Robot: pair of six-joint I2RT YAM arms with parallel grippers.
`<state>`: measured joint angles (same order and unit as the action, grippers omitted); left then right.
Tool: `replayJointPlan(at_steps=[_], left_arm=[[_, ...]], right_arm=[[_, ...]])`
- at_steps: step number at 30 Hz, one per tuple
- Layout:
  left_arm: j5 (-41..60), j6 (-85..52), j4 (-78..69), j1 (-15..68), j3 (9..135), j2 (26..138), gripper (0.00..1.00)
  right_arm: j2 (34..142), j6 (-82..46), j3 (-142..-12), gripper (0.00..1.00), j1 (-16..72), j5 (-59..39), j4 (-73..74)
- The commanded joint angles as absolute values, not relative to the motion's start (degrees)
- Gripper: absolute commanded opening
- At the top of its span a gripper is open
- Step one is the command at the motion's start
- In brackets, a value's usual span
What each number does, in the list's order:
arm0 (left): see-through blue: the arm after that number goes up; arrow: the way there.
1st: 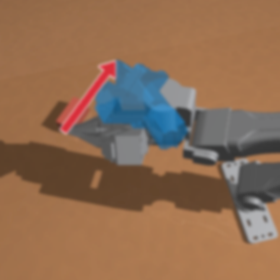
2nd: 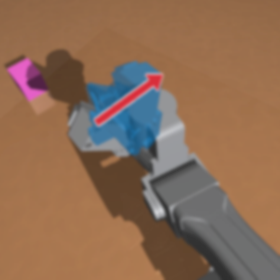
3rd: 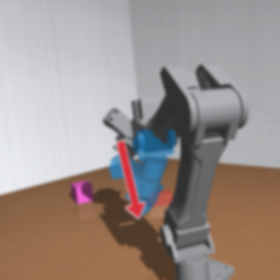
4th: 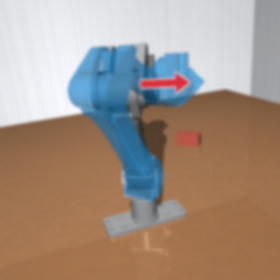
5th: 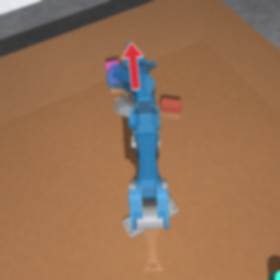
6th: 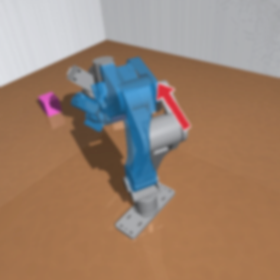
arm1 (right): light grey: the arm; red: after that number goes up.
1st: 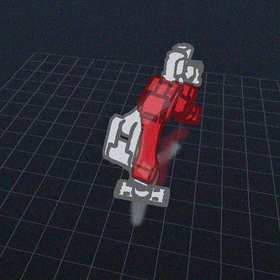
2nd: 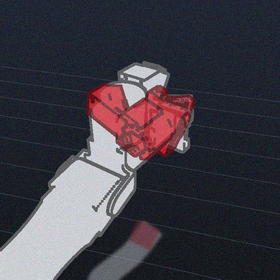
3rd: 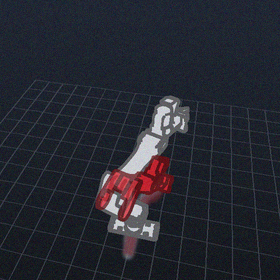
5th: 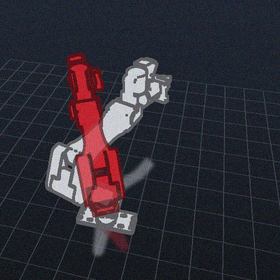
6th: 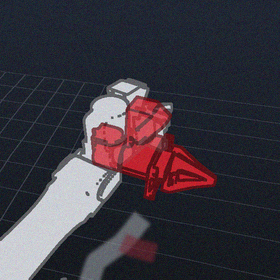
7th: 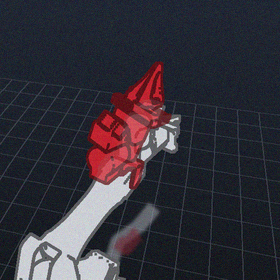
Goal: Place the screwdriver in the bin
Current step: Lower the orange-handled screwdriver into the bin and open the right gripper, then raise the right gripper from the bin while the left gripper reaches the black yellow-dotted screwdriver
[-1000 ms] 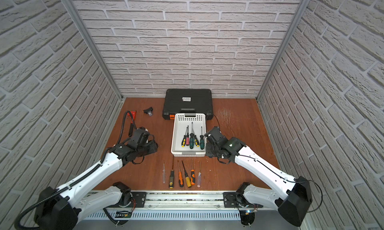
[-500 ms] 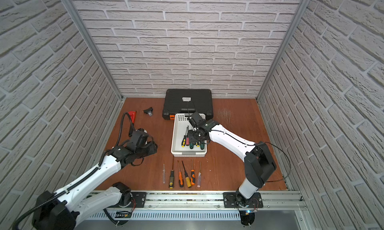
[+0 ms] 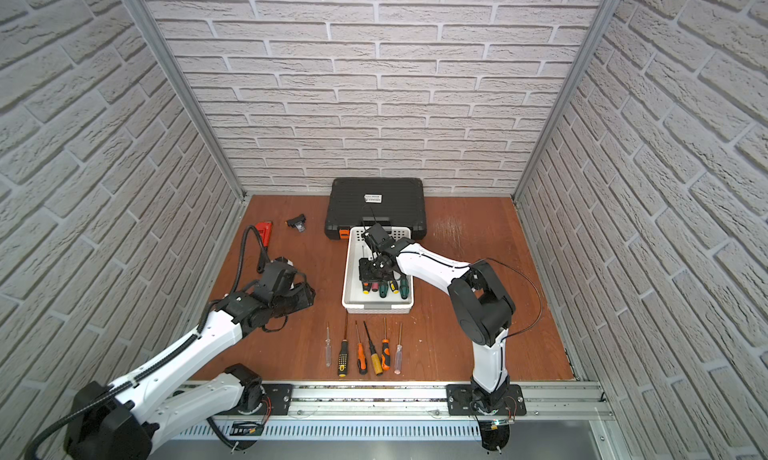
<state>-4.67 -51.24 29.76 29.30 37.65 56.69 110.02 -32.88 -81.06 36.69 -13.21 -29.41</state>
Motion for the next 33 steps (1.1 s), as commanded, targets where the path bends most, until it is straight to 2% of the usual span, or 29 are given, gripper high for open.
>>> replayJointPlan(at_steps=[1,11,22,28,31,33], left_arm=[[-5.1,-51.5,28.0,29.4,36.7,56.5,0.55],[-6.0,-50.7,30.4,29.4,38.9,56.3,0.55],[-6.2,-50.4,30.0,29.5,39.0,57.1,0.55],[-5.0,-50.5,30.1,29.5,39.5,57.5,0.55],[-3.8,-50.4,31.4,29.5,40.2,57.9,0.55],[-3.0,-50.3,32.3,29.7,40.7,58.1,0.55]], right_arm=[[112.3,-33.8,-84.1,0.05,37.7,-15.2,-26.6],[115.5,-36.2,-84.0,0.08,38.2,-13.6,-24.3],[118.0,-37.0,-83.4,0.16,38.2,-12.9,-22.6],[116.2,-36.2,-83.3,0.31,38.2,-12.7,-22.7],[115.1,-35.6,-83.4,0.43,38.2,-12.9,-22.9],[114.0,-35.3,-83.4,0.43,38.2,-12.8,-23.1]])
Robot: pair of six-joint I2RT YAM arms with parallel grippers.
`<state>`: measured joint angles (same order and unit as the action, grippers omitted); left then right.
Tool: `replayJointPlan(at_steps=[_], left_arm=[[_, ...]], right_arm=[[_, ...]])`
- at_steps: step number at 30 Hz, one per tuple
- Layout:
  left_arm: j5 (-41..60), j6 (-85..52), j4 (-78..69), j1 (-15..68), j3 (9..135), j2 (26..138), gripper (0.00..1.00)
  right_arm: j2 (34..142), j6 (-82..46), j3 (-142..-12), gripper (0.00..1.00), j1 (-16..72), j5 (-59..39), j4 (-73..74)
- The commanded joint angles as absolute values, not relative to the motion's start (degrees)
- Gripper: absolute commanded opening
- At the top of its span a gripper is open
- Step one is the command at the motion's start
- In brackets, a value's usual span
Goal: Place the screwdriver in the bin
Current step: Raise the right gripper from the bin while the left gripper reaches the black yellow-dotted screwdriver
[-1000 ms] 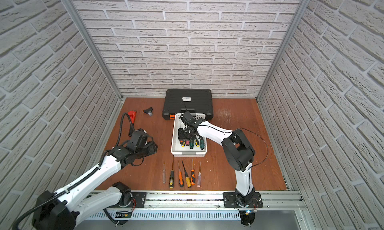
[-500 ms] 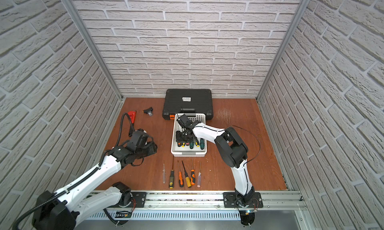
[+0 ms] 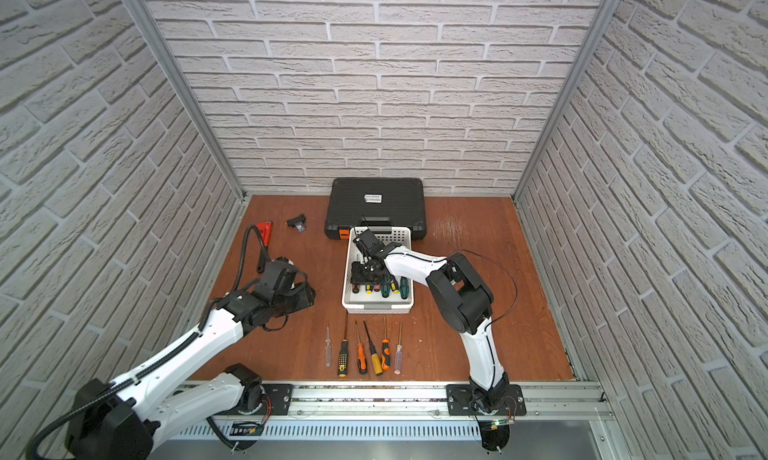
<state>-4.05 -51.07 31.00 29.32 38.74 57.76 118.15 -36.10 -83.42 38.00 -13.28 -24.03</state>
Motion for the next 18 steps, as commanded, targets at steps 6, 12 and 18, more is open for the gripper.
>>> replayJointPlan(at_steps=[6,12,18], left_arm=[[0.4,-50.6,34.9,32.1,41.2,58.9,0.55],[3.3,-53.7,36.7,40.2,40.2,60.9,0.53],[3.6,-64.0,32.4,53.3,36.8,63.4,0.52]], right_arm=[[106.9,-33.0,-82.9,0.40,38.4,-11.0,-24.9],[98.3,-29.4,-80.3,0.38,40.0,-7.6,-27.0],[90.1,-30.5,-71.8,0.36,41.3,-3.9,-25.2]])
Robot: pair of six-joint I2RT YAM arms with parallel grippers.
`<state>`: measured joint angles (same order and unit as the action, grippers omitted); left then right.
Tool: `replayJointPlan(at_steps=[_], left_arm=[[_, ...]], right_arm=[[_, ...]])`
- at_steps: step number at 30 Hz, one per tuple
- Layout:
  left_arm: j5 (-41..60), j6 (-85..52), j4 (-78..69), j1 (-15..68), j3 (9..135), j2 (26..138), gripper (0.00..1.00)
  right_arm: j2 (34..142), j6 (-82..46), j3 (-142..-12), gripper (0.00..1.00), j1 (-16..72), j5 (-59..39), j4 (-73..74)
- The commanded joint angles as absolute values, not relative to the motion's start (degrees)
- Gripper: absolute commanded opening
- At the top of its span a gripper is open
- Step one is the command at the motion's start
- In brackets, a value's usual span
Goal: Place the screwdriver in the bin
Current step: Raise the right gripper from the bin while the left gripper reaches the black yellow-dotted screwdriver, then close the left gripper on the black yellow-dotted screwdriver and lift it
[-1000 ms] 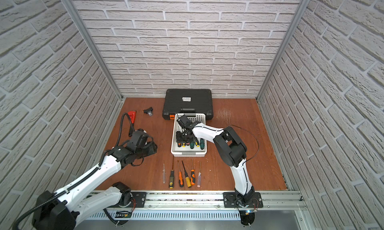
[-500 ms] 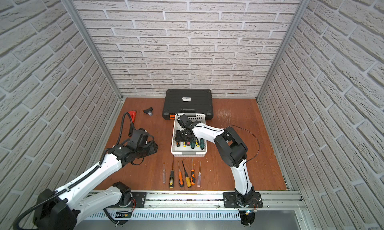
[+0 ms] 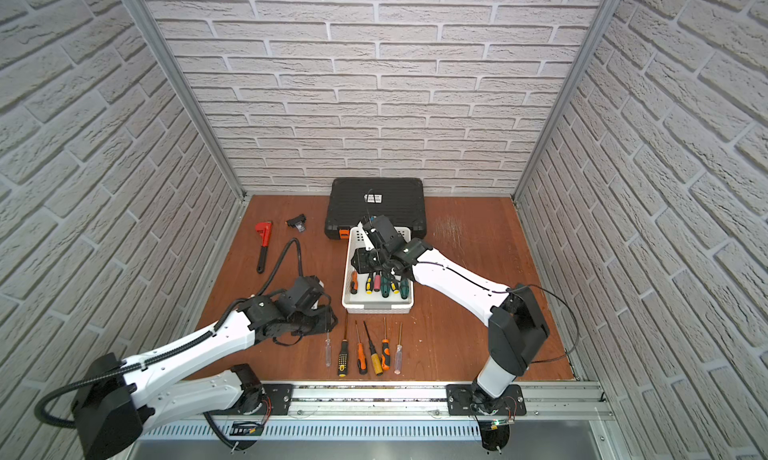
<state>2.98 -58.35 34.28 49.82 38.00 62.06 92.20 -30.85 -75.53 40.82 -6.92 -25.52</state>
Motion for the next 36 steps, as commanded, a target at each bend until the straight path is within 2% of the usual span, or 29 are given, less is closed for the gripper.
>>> replayJointPlan(at_steps=[1,10,16,21,29,36], left_arm=[[3.4,-65.0,32.6,55.2,37.2,64.0,0.52],[0.1,-69.5,32.5,66.1,38.6,70.0,0.52],[-1.8,-69.3,36.5,68.0,41.4,75.7,0.52],[-1.5,-69.8,33.2,68.2,39.7,76.9,0.51],[-0.2,-69.5,32.2,68.4,39.5,80.6,0.42],[-1.5,-70.7,33.6,68.4,38.7,79.8,0.19]], right_arm=[[88.7,-31.2,-69.9,0.36,41.3,-3.5,-24.5],[81.7,-32.5,-61.8,0.35,41.4,-0.1,-22.9],[80.4,-31.4,-60.8,0.35,41.4,1.1,-24.9],[80.0,-32.0,-59.9,0.35,41.3,1.8,-24.0],[80.9,-32.1,-60.2,0.35,41.4,1.1,-23.8],[81.4,-32.4,-60.2,0.35,41.3,0.5,-23.4]])
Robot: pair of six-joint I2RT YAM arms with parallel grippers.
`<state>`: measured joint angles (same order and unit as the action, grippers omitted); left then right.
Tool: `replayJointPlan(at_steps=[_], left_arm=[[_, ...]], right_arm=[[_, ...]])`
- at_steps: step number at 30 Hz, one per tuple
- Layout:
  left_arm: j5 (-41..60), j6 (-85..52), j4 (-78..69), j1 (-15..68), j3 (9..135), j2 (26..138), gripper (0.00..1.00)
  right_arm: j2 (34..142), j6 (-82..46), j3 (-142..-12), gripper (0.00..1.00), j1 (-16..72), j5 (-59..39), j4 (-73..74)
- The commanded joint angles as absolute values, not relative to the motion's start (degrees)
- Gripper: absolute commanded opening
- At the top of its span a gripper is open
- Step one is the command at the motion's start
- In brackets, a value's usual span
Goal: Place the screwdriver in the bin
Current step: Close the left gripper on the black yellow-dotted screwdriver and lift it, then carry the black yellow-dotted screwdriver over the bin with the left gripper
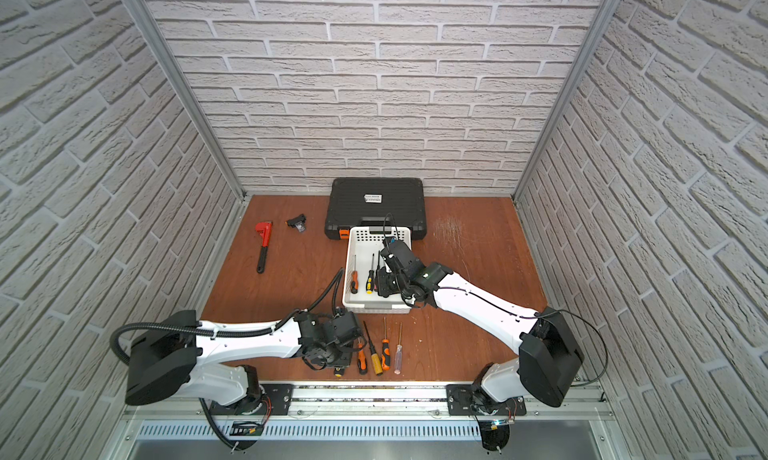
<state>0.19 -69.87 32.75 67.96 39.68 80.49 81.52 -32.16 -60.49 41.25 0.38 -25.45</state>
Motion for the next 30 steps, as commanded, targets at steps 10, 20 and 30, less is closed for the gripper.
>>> replayJointPlan(at_steps=[10,20,30], left_arm=[[-6.1,-74.0,41.7,67.8,38.5,67.2,0.12],[-6.3,-71.2,51.5,56.6,38.1,52.0,0.15],[1.5,-50.0,44.7,42.6,51.4,59.6,0.16]], right_arm=[[81.7,-32.2,-60.8,0.35,41.3,0.4,-23.4],[83.8,-31.0,-63.8,0.34,41.3,-0.7,-24.0],[83.5,-30.1,-64.0,0.34,41.3,0.0,-26.1]])
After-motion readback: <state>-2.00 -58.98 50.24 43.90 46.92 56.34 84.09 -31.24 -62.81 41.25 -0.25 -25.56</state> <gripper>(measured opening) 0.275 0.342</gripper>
